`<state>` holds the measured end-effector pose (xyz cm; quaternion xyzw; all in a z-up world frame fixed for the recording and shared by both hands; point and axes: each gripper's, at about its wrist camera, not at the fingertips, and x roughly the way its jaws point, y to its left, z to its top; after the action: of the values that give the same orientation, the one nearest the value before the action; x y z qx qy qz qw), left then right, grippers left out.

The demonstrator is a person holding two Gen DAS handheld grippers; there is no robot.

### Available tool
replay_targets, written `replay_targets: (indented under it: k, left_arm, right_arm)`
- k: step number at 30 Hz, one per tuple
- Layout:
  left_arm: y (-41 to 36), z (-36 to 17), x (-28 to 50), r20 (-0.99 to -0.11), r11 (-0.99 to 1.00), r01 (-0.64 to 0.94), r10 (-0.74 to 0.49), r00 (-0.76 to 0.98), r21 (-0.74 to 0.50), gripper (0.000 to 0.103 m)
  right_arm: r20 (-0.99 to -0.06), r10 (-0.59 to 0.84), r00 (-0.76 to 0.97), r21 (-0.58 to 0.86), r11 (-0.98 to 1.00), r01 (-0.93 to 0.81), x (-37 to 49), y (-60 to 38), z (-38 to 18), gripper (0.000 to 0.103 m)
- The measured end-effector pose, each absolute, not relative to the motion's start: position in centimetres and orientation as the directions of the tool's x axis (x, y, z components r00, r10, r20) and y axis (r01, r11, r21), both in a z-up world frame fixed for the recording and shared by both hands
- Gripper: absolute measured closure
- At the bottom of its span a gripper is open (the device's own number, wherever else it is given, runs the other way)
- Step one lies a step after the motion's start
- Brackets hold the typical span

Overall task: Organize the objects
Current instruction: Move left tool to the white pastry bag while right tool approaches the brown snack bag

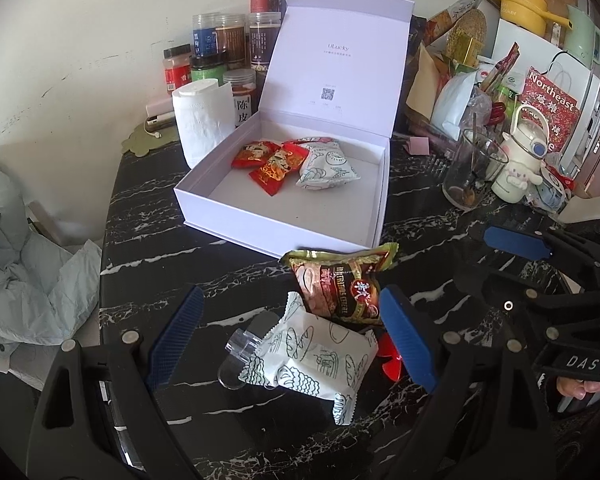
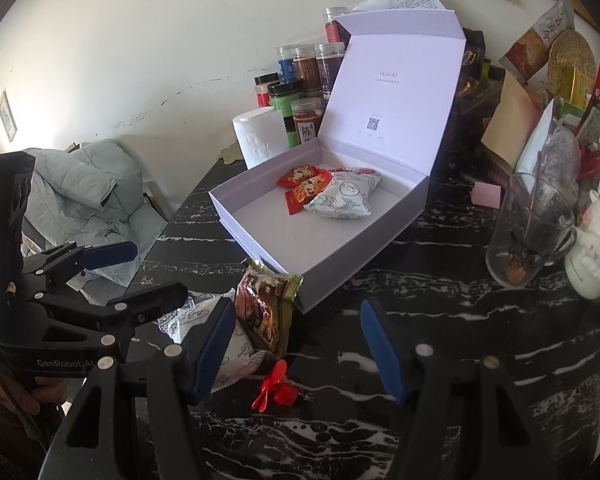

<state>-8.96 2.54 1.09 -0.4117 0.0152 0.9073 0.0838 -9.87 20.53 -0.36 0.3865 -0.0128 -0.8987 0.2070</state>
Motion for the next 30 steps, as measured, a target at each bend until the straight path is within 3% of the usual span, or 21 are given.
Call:
replay_targets:
  k: [16, 30]
  left_arm:
    - [3.4, -3.6, -8.5, -0.816, -0.967, -0.232, 0.217, -0.535, -0.105, 0.014]
    - [3.5, -5.7, -8.6, -0.832, -0.965, -0.244, 0.209, -0.514, -0.092, 0.014]
  right_arm:
    - [-0.743, -0.401, -0.535, 0.226, -0.904, 0.363, -9.1, 20.6, -4.5, 0.037]
    - [-0.756, -0.438, -0.486, 0.253, -0.881, 0.401, -8.5, 20.2, -6.7, 0.037]
